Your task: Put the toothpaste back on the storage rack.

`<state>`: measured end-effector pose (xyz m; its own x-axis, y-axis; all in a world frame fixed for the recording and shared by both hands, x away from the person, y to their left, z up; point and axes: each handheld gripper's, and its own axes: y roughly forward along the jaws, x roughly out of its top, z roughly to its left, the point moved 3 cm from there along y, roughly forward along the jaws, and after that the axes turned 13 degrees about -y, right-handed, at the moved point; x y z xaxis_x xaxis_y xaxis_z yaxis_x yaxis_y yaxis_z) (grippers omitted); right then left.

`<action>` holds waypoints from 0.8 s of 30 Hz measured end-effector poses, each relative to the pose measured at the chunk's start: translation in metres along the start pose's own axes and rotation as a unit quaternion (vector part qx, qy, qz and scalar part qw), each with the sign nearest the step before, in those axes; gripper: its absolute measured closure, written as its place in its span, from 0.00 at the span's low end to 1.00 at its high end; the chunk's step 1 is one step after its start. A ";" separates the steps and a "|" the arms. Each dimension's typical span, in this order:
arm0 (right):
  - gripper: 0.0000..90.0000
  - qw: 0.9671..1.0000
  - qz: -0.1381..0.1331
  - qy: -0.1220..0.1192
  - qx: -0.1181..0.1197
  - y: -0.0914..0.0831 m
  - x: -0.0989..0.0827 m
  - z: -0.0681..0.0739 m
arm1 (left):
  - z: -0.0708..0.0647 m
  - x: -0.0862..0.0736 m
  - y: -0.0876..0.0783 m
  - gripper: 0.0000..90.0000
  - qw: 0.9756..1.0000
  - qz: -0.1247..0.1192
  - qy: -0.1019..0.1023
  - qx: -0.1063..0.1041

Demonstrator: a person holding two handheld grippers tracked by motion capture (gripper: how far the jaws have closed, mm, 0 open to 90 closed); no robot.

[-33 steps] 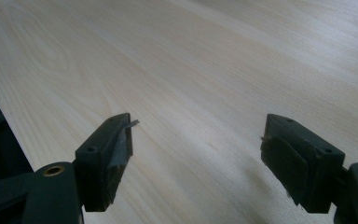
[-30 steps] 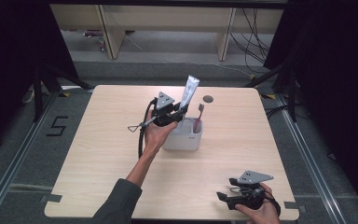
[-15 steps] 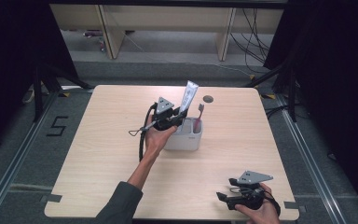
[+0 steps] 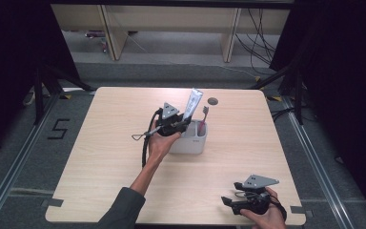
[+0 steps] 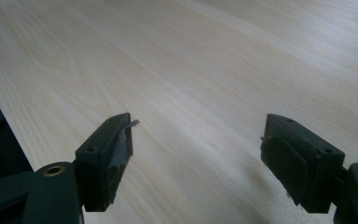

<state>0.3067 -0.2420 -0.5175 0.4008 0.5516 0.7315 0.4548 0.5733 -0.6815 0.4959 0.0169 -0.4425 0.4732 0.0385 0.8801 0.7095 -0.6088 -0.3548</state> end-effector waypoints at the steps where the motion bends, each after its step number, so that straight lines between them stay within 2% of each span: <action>1: 0.28 1.000 0.000 0.000 0.000 0.000 0.000 0.000 | -0.001 0.000 0.000 0.78 1.000 0.001 0.002 0.001; 6: 0.28 1.000 0.000 0.000 0.000 0.000 0.000 0.000 | 0.000 -0.002 -0.001 0.78 1.000 0.015 0.005 0.010; 9: 0.28 1.000 0.000 -0.001 0.001 0.001 0.000 0.000 | 0.000 -0.001 -0.003 0.76 1.000 0.014 0.004 0.010; 12: 0.28 1.000 0.001 0.000 0.003 0.001 0.000 0.000 | 0.000 0.000 -0.006 0.74 1.000 0.023 0.015 0.012; 16: 0.28 1.000 0.001 -0.005 -0.001 0.001 0.000 0.000 | 0.002 -0.002 -0.008 0.73 1.000 0.026 0.011 0.013; 17: 0.28 1.000 0.004 0.004 0.004 0.001 0.000 0.002 | 0.002 -0.002 -0.009 0.73 0.999 0.026 0.010 0.016; 20: 0.28 1.000 0.003 0.002 0.004 0.002 0.000 0.002 | 0.004 -0.001 -0.013 0.64 1.000 0.012 -0.007 0.016; 22: 0.28 1.000 0.003 0.002 0.004 0.002 0.000 0.002 | 0.003 0.004 -0.018 0.64 1.000 -0.007 -0.018 0.007; 24: 0.28 1.000 0.005 0.001 0.002 0.002 -0.001 0.002 | 0.002 0.009 -0.024 0.60 1.000 -0.010 -0.014 0.009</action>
<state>0.3059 -0.2404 -0.5191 0.4062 0.5561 0.7251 0.4483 0.5701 -0.6884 0.4839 0.0331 -0.4270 0.4727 0.0736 0.8782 0.7285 -0.5934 -0.3423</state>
